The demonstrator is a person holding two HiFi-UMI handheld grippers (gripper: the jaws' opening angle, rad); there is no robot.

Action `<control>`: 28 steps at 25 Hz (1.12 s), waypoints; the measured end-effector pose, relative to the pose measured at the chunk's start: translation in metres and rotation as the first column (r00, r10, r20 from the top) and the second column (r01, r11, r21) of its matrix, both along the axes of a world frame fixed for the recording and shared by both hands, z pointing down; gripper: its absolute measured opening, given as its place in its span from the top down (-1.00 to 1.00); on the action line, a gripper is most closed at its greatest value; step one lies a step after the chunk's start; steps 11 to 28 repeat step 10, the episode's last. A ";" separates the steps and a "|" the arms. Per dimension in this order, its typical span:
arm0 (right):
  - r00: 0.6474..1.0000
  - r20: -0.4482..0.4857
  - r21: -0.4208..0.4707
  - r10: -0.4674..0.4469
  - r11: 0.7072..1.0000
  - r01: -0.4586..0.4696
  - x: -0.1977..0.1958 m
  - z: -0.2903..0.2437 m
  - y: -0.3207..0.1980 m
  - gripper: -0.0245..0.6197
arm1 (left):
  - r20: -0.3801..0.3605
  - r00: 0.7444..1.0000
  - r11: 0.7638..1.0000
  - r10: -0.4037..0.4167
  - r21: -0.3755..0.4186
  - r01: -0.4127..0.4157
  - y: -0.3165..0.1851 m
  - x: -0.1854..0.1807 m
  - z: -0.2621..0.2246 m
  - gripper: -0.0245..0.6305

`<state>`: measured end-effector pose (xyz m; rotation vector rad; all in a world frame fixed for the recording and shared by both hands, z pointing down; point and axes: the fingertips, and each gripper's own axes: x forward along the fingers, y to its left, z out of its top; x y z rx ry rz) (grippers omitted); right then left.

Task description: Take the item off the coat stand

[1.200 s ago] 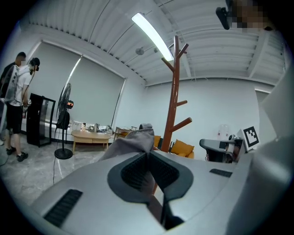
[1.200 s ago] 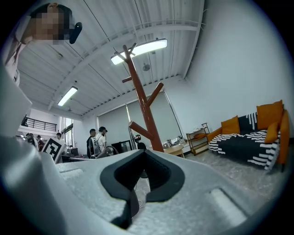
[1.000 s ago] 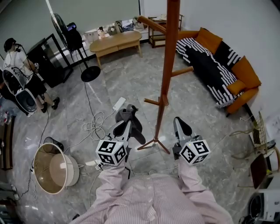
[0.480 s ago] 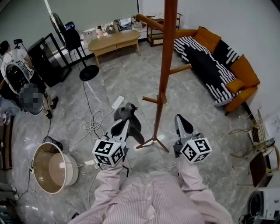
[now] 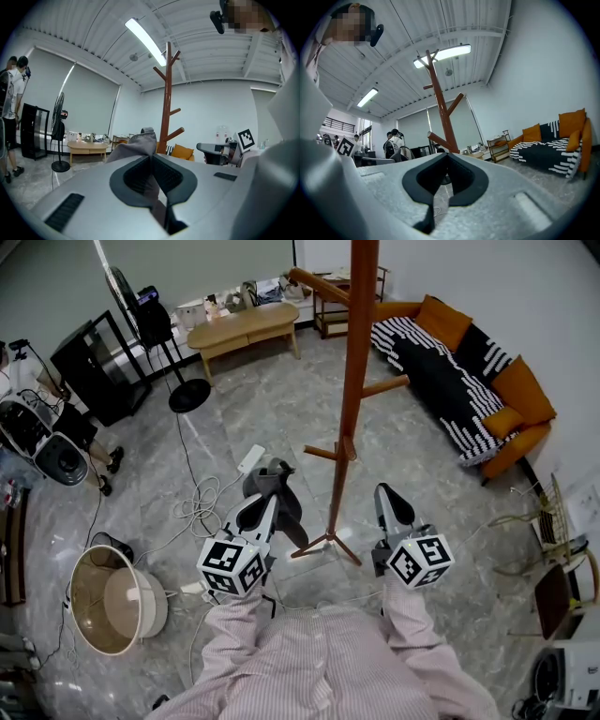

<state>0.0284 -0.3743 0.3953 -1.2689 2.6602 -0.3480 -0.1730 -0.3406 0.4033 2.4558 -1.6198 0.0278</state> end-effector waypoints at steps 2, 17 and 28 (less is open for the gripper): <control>1.000 0.001 -0.003 0.005 1.000 -0.005 0.001 0.000 0.001 0.91 | -0.001 1.000 1.000 0.000 0.001 0.000 0.001 0.000 -0.001 0.88; 1.000 0.000 -0.004 0.009 1.000 -0.009 0.004 -0.002 -0.002 0.91 | 0.006 1.000 1.000 -0.003 -0.004 0.003 -0.001 0.002 -0.001 0.88; 1.000 0.000 -0.004 0.009 1.000 -0.009 0.004 -0.002 -0.002 0.91 | 0.006 1.000 1.000 -0.003 -0.004 0.003 -0.001 0.002 -0.001 0.88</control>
